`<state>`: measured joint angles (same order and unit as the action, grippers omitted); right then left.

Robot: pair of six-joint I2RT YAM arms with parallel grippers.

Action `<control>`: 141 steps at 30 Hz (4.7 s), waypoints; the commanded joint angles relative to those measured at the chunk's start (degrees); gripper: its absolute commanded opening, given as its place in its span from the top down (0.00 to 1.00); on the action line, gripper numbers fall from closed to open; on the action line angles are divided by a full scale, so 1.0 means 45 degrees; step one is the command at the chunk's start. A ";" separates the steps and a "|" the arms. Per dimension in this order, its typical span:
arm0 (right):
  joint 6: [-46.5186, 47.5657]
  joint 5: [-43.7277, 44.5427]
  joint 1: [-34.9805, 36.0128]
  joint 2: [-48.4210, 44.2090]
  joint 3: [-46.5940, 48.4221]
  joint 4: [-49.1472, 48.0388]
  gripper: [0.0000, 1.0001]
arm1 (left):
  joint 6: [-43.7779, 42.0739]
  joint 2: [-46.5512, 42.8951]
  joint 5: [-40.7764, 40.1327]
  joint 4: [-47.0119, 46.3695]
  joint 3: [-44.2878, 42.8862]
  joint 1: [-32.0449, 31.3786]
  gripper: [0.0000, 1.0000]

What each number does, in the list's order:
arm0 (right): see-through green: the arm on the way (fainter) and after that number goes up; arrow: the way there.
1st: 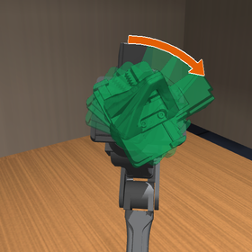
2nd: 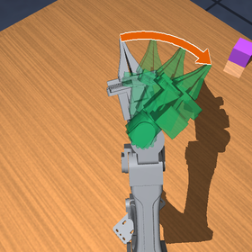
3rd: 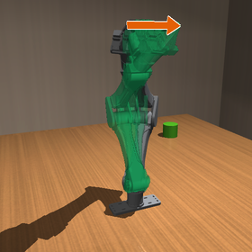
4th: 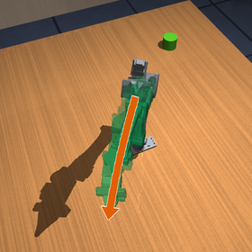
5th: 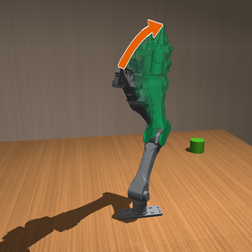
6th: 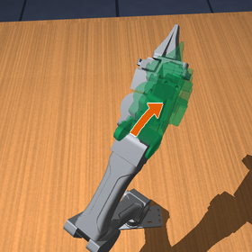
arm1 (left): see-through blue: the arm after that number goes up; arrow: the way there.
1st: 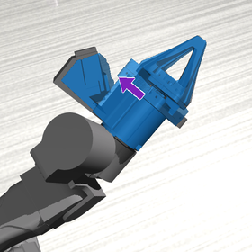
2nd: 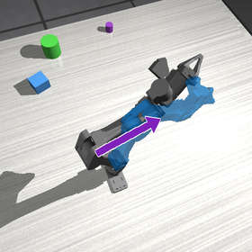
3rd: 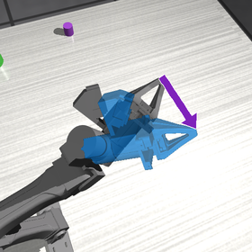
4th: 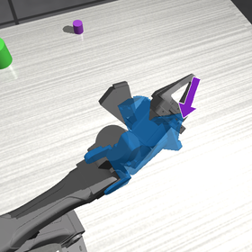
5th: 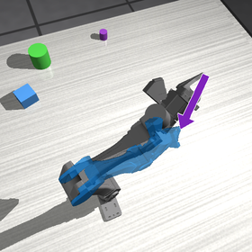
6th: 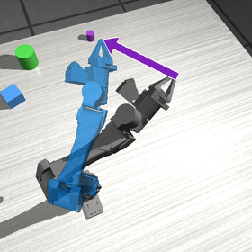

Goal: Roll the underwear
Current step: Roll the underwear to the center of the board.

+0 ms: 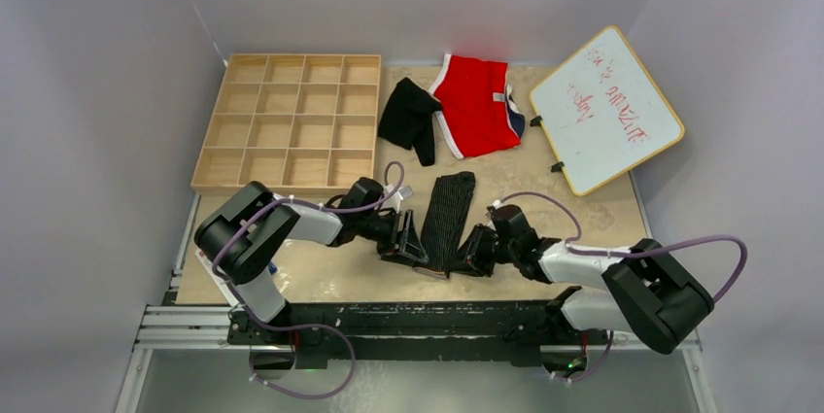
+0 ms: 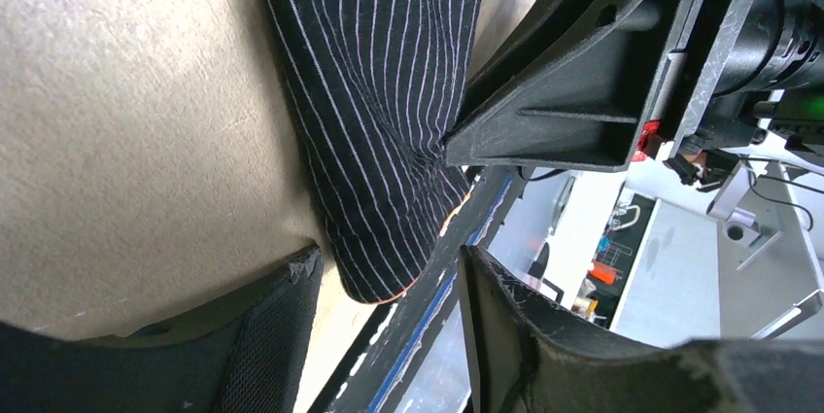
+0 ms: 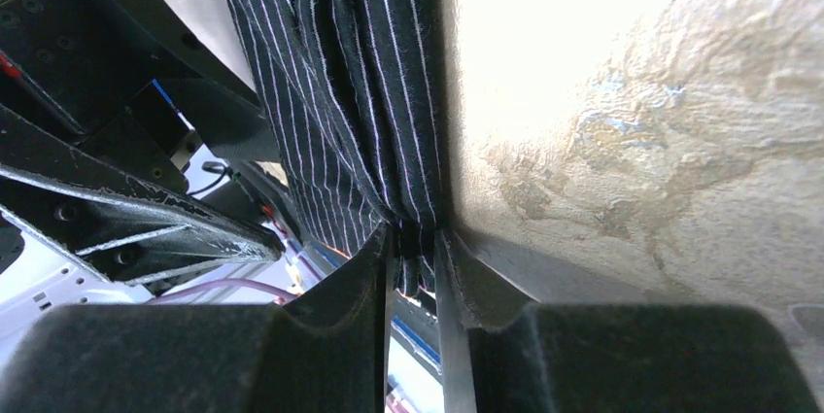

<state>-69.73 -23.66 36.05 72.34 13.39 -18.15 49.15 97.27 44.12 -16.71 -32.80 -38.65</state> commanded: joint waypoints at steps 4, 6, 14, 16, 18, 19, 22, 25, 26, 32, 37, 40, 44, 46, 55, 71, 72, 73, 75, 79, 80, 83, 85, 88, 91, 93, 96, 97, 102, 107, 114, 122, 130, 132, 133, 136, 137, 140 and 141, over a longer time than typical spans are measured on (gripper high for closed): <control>0.0082 0.0339 0.0055 0.0540 -0.0534 0.0241 0.78 | -0.0052 0.0841 -0.1722 -0.0207 0.0276 -0.0268 0.52; 0.0086 0.0303 0.0055 0.0583 -0.0537 0.0207 0.78 | 0.0015 0.0901 -0.1797 -0.0255 0.0241 -0.0328 0.55; 0.0731 -0.0708 0.0055 -0.0159 -0.0344 -0.0397 0.67 | -0.0328 0.0921 -0.2031 0.0282 -0.0224 -0.0371 0.84; 0.1491 -0.0606 -0.0076 -0.0921 0.0223 0.0554 0.55 | -0.0730 0.0938 -0.2118 0.0924 -0.0622 -0.0373 0.89; 0.2614 0.0007 -0.0154 -0.1863 0.1088 0.2200 0.44 | -0.1075 0.0849 -0.2156 0.1418 -0.0870 -0.0365 0.93; 0.3261 0.0441 -0.0174 -0.2260 0.1542 0.3014 0.42 | -0.1197 0.0781 -0.2137 0.1672 -0.0934 -0.0357 0.94; 0.5577 0.1770 -0.0180 -0.3130 0.2835 0.4477 0.42 | -0.1481 0.0587 -0.1854 0.2052 -0.1012 -0.0356 0.95; 0.8454 0.2180 -0.0106 -0.3735 0.3024 0.3055 0.41 | -0.1683 0.0477 -0.1600 0.2281 -0.1005 -0.0343 0.95; 0.9587 0.1858 -0.0061 -0.4007 0.2755 0.2268 0.41 | -0.1766 0.0447 -0.1584 0.2455 -0.1036 -0.0352 0.95; 1.6228 0.1701 0.1121 -0.5174 0.1949 0.0436 0.39 | -0.2170 0.0597 -0.1875 0.3552 -0.1554 -0.0307 0.97; 2.0908 0.0981 0.2000 -0.5089 0.2532 0.2467 0.39 | -0.2573 0.0614 -0.2043 0.4555 -0.1678 0.0157 1.00; 2.2919 0.1258 0.2707 -0.4779 0.2636 0.3169 0.41 | -0.2917 0.0529 -0.1746 0.4797 -0.1574 0.0638 1.00; 2.5140 0.3308 0.4188 -0.4004 0.2833 0.3987 0.44 | -0.3520 0.0391 -0.1517 0.5350 -0.1772 0.0977 1.00; 2.5674 0.3543 0.4943 -0.3684 0.3003 0.4369 0.44 | -0.3696 0.0327 -0.1332 0.5404 -0.1812 0.1085 1.00; 2.7866 0.4802 0.7107 -0.1873 0.2395 0.1890 0.44 | -0.4206 0.0439 -0.0928 0.5656 -0.1814 0.1136 1.00; 2.8520 0.4359 0.7555 -0.0130 0.2103 0.1079 0.45 | -0.4242 0.0595 -0.1108 0.5477 -0.1608 0.1169 1.00; 2.8475 0.4310 0.7572 0.0023 0.2103 0.1020 0.45 | -0.4200 0.0591 -0.1129 0.5421 -0.1558 0.1199 1.00; 2.8415 0.4292 0.7588 0.0125 0.2130 0.1025 0.45 | -0.4180 0.0588 -0.1095 0.5328 -0.1511 0.1199 1.00; 2.8299 0.4221 0.7589 0.0266 0.2122 0.0999 0.46 | -0.4181 0.0677 -0.1036 0.5299 -0.1516 0.1239 1.00; 2.8200 0.4012 0.7613 0.0451 0.2136 0.0918 0.46 | -0.4160 0.0775 -0.1033 0.5371 -0.1565 0.1247 1.00; 2.8178 0.3945 0.7606 0.0522 0.2141 0.0878 0.46 | -0.4121 0.0731 -0.1081 0.5373 -0.1536 0.1258 0.99; 2.8110 0.3828 0.7668 0.0642 0.2162 0.0837 0.48 | -0.4031 0.0566 -0.1180 0.5348 -0.1459 0.1312 0.99; 2.8016 0.3749 0.7690 0.0644 0.2147 0.0724 0.50 | -0.4008 0.0526 -0.1191 0.5335 -0.1443 0.1330 0.99; 2.7877 0.3794 0.7711 0.0759 0.2139 0.0516 0.55 | -0.3992 0.0570 -0.1191 0.5345 -0.1462 0.1371 0.99; 2.7744 0.4180 0.7711 0.0876 0.2076 0.0131 0.59 | -0.3923 0.0456 -0.1227 0.5316 -0.1434 0.1386 0.99; 2.7713 0.4434 0.7708 0.0929 0.1954 -0.0290 0.64 | -0.3864 0.0391 -0.1209 0.5279 -0.1404 0.1383 0.99; 2.7603 0.4835 0.7710 0.1052 0.1891 -0.0763 0.70 | -0.3864 0.0357 -0.1208 0.5315 -0.1422 0.1385 0.98; 2.7588 0.4963 0.7711 0.1113 0.1857 -0.0936 0.72 | -0.3860 0.0356 -0.1210 0.5320 -0.1413 0.1388 0.98; 2.7157 0.5219 0.7706 0.1173 0.1810 -0.1604 0.94 | -0.3702 0.0209 -0.1352 0.5331 -0.1338 0.1409 0.96; 2.6006 0.4670 0.7692 0.0849 0.1451 -0.2124 1.00 | -0.2710 -0.0772 -0.1681 0.4690 -0.0618 0.1914 0.77; 2.4345 0.3451 0.7689 0.0736 0.0997 -0.3623 1.00 | -0.1844 -0.2387 -0.2358 0.4830 -0.0087 0.2525 0.49; 2.0995 0.2864 0.7435 0.0873 -0.0074 -0.6680 1.00 | -0.1271 -0.3998 -0.2899 0.4803 0.0456 0.2711 0.39; 1.6396 0.3706 0.6793 0.1168 -0.1002 -0.9270 1.00 | -0.0995 -0.4060 -0.2212 0.4135 0.0696 0.2711 0.39; 1.4510 0.2998 0.5921 0.1160 -0.1132 -0.9270 1.00 | -0.0792 -0.4064 -0.2090 0.4015 0.0771 0.2711 0.39; 1.3858 0.2920 0.5700 0.1182 -0.1351 -0.9651 1.00 | -0.0721 -0.4090 -0.1945 0.3924 0.0832 0.2721 0.39; 1.2557 0.3597 0.5557 0.1170 -0.2007 -1.0706 1.00 | -0.0657 -0.4207 -0.1743 0.3577 0.0909 0.2711 0.39; 1.2182 0.3732 0.5484 0.1171 -0.2168 -1.0946 1.00 | -0.0668 -0.4213 -0.1711 0.3450 0.0905 0.2711 0.39; 1.1177 0.4219 0.5336 0.1152 -0.2366 -1.1104 1.00 | -0.0529 -0.4134 -0.1623 0.3132 0.0913 0.2711 0.39; 1.0843 0.4273 0.5246 0.1167 -0.2359 -1.1130 1.00 | -0.0403 -0.4092 -0.1592 0.2930 0.0944 0.2711 0.39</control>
<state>-10.11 -7.53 60.62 77.32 3.66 -63.29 45.63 79.83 34.89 1.48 -28.95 -26.74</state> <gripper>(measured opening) 0.042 0.608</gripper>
